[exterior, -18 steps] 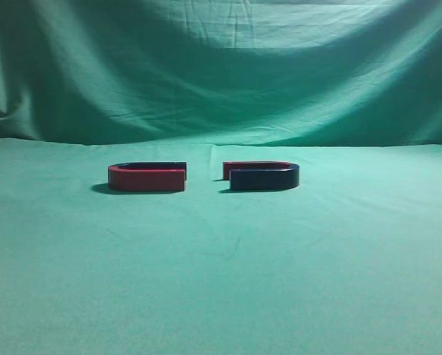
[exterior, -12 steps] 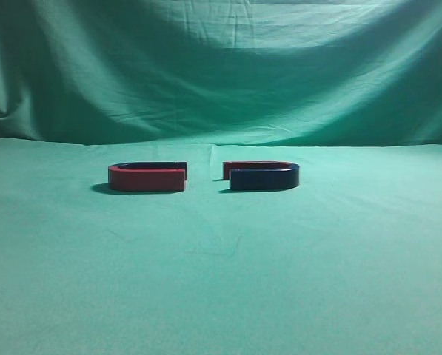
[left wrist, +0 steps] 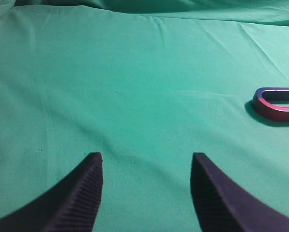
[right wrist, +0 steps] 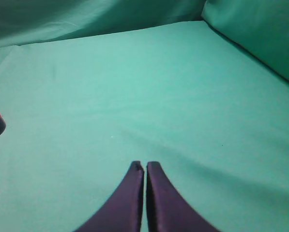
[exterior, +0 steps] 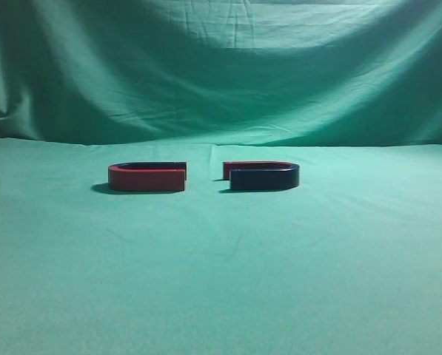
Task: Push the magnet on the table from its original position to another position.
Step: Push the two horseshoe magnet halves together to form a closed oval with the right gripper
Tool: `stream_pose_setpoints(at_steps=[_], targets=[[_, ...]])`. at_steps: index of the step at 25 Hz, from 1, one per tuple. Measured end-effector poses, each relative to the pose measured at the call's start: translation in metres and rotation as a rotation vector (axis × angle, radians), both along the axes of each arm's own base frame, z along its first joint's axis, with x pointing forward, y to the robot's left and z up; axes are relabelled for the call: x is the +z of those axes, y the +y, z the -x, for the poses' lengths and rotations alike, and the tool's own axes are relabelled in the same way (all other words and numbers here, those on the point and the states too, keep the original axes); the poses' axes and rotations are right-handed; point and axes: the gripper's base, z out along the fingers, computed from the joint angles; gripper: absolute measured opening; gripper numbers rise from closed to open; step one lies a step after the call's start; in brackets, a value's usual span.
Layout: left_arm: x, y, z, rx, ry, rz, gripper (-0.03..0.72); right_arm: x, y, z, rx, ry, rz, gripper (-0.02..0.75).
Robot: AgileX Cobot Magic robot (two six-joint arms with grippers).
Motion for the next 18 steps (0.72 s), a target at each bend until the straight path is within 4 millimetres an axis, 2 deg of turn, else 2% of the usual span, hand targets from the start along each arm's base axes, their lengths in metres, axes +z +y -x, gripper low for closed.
stream_pose_setpoints(at_steps=[8,12,16,18], targets=[[0.000,0.000,0.000,0.000,0.000,0.000,0.372,0.002,0.000,-0.001,0.000,-0.032,0.002,0.000],[0.000,0.000,0.000,0.000,0.000,0.000,0.372,0.020,0.002,-0.004,-0.005,-0.230,-0.110,0.000],[0.000,0.000,0.000,0.000,0.000,0.000,0.372,0.042,-0.001,-0.003,-0.026,-0.480,-0.137,0.000],[0.000,0.000,0.000,0.000,0.000,0.000,0.372,0.049,-0.002,-0.002,-0.029,-0.535,-0.137,0.000]])
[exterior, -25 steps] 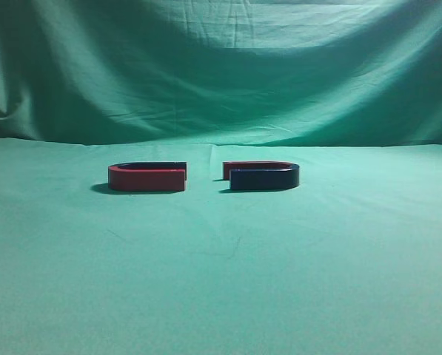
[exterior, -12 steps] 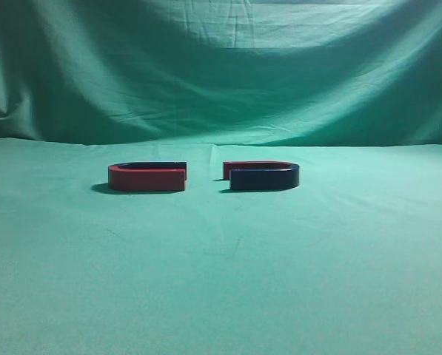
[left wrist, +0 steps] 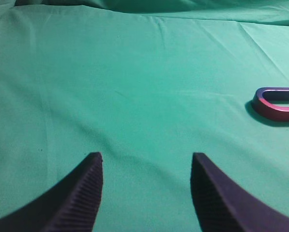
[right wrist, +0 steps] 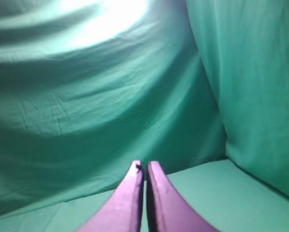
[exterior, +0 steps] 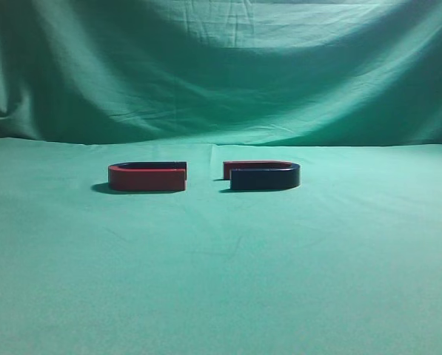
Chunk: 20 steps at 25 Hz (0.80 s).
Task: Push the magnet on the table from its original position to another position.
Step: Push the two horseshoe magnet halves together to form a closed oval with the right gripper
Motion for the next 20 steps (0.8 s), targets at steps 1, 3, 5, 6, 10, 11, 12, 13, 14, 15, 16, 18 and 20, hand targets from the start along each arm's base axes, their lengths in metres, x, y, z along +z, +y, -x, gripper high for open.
stream_pose_setpoints(at_steps=[1,3,5,6,10,11,12,13,14,15,16,18,20], targets=[[0.000,0.000,0.000,0.000,0.000,0.000,0.372,0.004,0.000,0.001,0.002,-0.001,0.006,0.000],[0.000,0.000,0.000,0.000,0.000,0.000,0.372,0.021,0.002,0.004,0.006,0.004,0.047,0.000],[0.000,0.000,0.000,0.000,0.000,0.000,0.372,0.035,0.002,0.002,0.008,0.064,0.085,0.000],[0.000,0.000,0.000,0.000,0.000,0.000,0.372,0.041,0.002,-0.002,0.011,0.131,0.096,0.000],[0.000,0.000,0.000,0.000,0.000,0.000,0.372,0.046,0.002,-0.024,0.031,0.401,0.099,0.000],[0.000,0.000,0.000,0.000,0.000,0.000,0.372,0.045,0.002,-0.031,0.039,0.488,0.092,0.000],[0.000,0.000,0.000,0.000,0.000,0.000,0.372,0.047,0.003,-0.037,0.050,0.553,0.072,0.000],[0.000,0.000,0.000,0.000,0.000,0.000,0.372,0.047,0.004,-0.044,0.065,0.641,0.048,0.000],[0.000,0.000,0.000,0.000,0.000,0.000,0.372,0.048,0.004,-0.050,0.079,0.724,0.029,0.000],[0.000,0.000,0.000,0.000,0.000,0.000,0.372,0.047,0.005,-0.057,0.089,0.794,0.018,0.000],[0.000,0.000,0.000,0.000,0.000,0.000,0.372,0.049,0.005,-0.062,0.096,0.848,0.011,0.000],[0.000,0.000,0.000,0.000,0.000,0.000,0.372,0.050,0.006,-0.074,0.108,0.939,0.007,0.000],[0.000,0.000,0.000,0.000,0.000,0.000,0.372,0.051,0.007,-0.085,0.141,1.030,0.022,0.000]])
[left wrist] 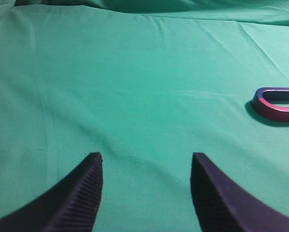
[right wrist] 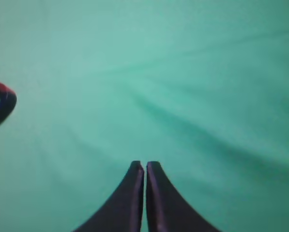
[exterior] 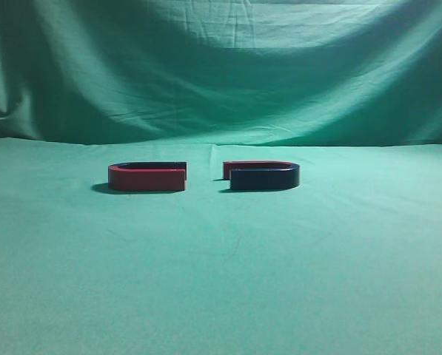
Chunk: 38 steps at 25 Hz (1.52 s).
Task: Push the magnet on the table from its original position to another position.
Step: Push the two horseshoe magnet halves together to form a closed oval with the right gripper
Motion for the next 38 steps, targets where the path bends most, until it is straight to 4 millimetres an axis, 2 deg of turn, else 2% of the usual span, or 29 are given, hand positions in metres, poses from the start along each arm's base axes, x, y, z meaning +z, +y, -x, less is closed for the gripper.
stream_pose_setpoints(at_steps=[4,8,13,17,24,28,34,38], targets=[[0.000,0.000,0.000,0.000,0.000,0.000,0.372,0.003,0.009,-0.026,0.135,0.169,-0.045,0.000],[0.000,0.000,0.000,0.000,0.000,0.000,0.372,0.009,0.020,-0.052,0.232,0.234,-0.074,0.000],[0.000,0.000,0.000,0.000,0.000,0.000,0.372,0.010,0.060,-0.076,0.404,0.257,-0.042,0.000],[0.000,0.000,0.000,0.000,0.000,0.000,0.372,0.008,0.087,-0.103,0.448,0.295,0.017,0.000],[0.000,0.000,0.000,0.000,0.000,0.000,0.372,-0.014,0.131,-0.153,0.432,0.401,0.135,0.000],[0.000,0.000,0.000,0.000,0.000,0.000,0.372,-0.036,0.153,-0.178,0.435,0.445,0.159,0.000],[0.000,0.000,0.000,0.000,0.000,0.000,0.372,-0.071,0.168,-0.209,0.412,0.526,0.182,0.000],[0.000,0.000,0.000,0.000,0.000,0.000,0.372,-0.088,0.175,-0.223,0.410,0.542,0.187,0.000]])
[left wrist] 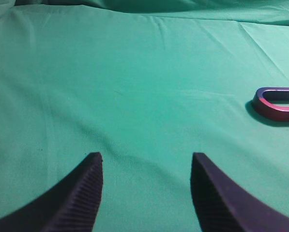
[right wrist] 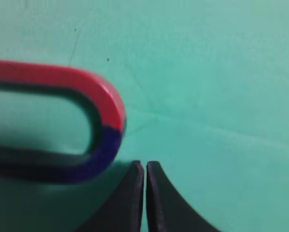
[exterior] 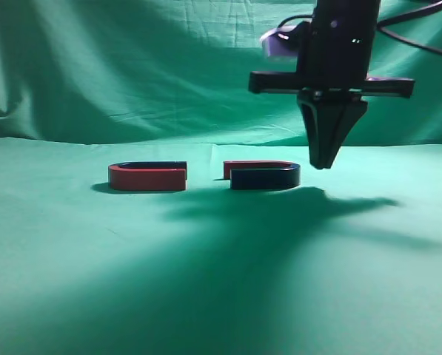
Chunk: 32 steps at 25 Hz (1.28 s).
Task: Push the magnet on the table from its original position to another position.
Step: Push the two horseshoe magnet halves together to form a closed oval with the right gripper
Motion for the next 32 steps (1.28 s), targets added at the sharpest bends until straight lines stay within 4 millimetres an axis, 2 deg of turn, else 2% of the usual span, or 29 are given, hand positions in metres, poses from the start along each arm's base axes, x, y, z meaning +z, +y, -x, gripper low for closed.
stream_pose_setpoints(at_steps=[5,11,27,32], targets=[[0.000,0.000,0.000,0.000,0.000,0.000,0.372,-0.012,0.007,-0.015,-0.002,-0.005,-0.003,0.000],[0.000,0.000,0.000,0.000,0.000,0.000,0.372,-0.019,0.011,-0.023,-0.002,-0.012,-0.004,0.000],[0.000,0.000,0.000,0.000,0.000,0.000,0.372,-0.020,0.019,-0.024,-0.051,-0.009,-0.098,0.000],[0.000,0.000,0.000,0.000,0.000,0.000,0.372,-0.020,0.033,-0.019,-0.023,-0.024,-0.122,0.000]])
